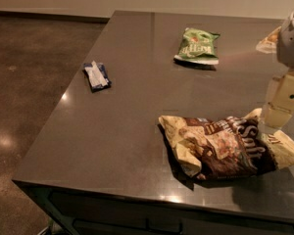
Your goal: Move rxbar blueberry near brown chip bag
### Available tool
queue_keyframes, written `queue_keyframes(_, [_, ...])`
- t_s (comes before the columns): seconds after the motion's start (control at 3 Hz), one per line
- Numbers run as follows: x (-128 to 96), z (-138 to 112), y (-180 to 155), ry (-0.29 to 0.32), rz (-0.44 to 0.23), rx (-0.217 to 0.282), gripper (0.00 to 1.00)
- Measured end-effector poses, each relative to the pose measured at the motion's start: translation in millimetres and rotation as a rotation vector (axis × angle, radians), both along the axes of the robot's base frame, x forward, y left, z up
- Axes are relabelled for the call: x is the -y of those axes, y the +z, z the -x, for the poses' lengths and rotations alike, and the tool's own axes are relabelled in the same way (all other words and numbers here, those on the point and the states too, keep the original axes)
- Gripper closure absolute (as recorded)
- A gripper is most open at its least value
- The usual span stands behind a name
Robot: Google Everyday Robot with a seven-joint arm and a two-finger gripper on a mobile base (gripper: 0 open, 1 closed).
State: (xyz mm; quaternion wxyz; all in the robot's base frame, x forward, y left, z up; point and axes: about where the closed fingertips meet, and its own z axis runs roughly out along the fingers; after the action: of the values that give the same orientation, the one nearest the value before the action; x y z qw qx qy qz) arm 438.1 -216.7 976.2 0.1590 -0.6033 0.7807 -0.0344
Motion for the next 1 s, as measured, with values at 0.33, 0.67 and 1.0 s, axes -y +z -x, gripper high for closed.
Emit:
queue_keyframes(0.33, [0.0,0.0,0.0,0.000,0.000,0.000,0.00])
queue_keyframes(0.67, [-41.5,-20.9,-10.4,0.008,-0.010,-0.033,0.00])
queue_keyframes(1.0, [-84.5,-43.9,-22.9,0.012,-0.023,-0.066,0.00])
